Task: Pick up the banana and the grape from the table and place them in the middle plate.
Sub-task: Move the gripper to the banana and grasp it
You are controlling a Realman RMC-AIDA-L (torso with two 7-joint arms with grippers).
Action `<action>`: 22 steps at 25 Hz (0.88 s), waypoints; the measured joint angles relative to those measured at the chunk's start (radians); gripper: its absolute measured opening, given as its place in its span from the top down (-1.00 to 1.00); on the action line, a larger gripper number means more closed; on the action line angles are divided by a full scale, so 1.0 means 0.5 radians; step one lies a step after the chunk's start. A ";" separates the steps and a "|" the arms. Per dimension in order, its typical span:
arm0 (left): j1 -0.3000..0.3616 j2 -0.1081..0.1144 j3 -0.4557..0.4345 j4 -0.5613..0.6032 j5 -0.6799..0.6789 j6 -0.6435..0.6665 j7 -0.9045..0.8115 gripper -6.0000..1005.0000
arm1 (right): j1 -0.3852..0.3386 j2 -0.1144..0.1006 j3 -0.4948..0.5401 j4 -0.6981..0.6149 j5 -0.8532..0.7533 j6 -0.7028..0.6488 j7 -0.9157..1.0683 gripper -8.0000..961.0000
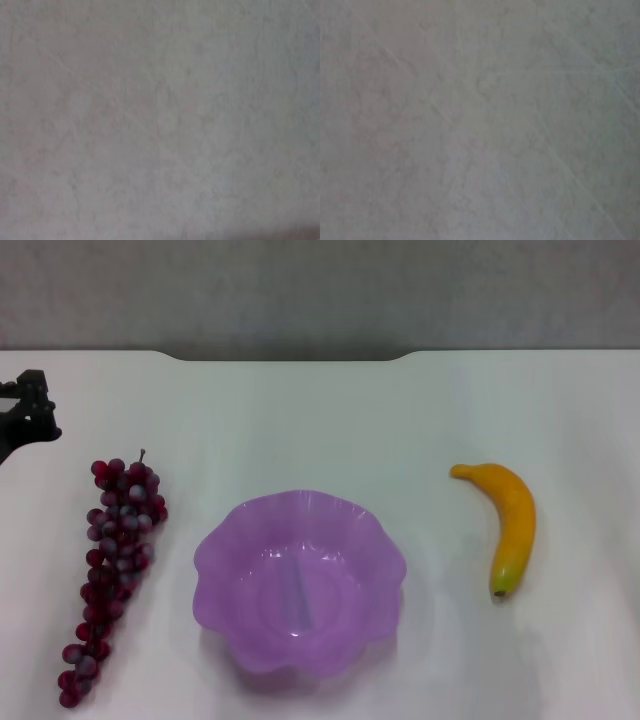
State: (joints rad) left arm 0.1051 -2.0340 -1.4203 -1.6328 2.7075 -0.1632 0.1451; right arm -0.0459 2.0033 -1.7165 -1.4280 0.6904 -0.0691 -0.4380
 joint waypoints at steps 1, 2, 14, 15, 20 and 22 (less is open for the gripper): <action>-0.002 0.000 0.000 0.002 -0.004 0.006 0.000 0.96 | 0.001 0.000 -0.005 0.004 -0.001 -0.003 -0.001 0.99; -0.002 0.000 0.000 0.003 -0.005 0.017 0.000 0.96 | 0.002 0.001 -0.009 0.007 -0.001 -0.005 -0.001 0.98; -0.006 0.001 0.024 0.024 0.009 0.055 0.004 0.95 | 0.006 0.003 -0.066 0.072 -0.007 -0.096 -0.004 0.98; -0.006 0.001 0.024 0.025 0.009 0.055 0.009 0.95 | 0.006 0.003 -0.083 0.088 -0.007 -0.138 -0.004 0.98; -0.006 0.001 0.025 0.026 0.011 0.056 0.035 0.81 | 0.005 0.003 -0.156 0.145 -0.009 -0.302 -0.004 0.87; -0.006 0.000 0.029 0.026 0.012 0.058 0.038 0.75 | 0.011 0.003 -0.158 0.151 -0.005 -0.300 -0.001 0.76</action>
State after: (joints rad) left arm 0.1020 -2.0341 -1.4058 -1.6198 2.7134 -0.1344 0.1643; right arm -0.0405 2.0049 -1.7955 -1.3524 0.6881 -0.2193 -0.4388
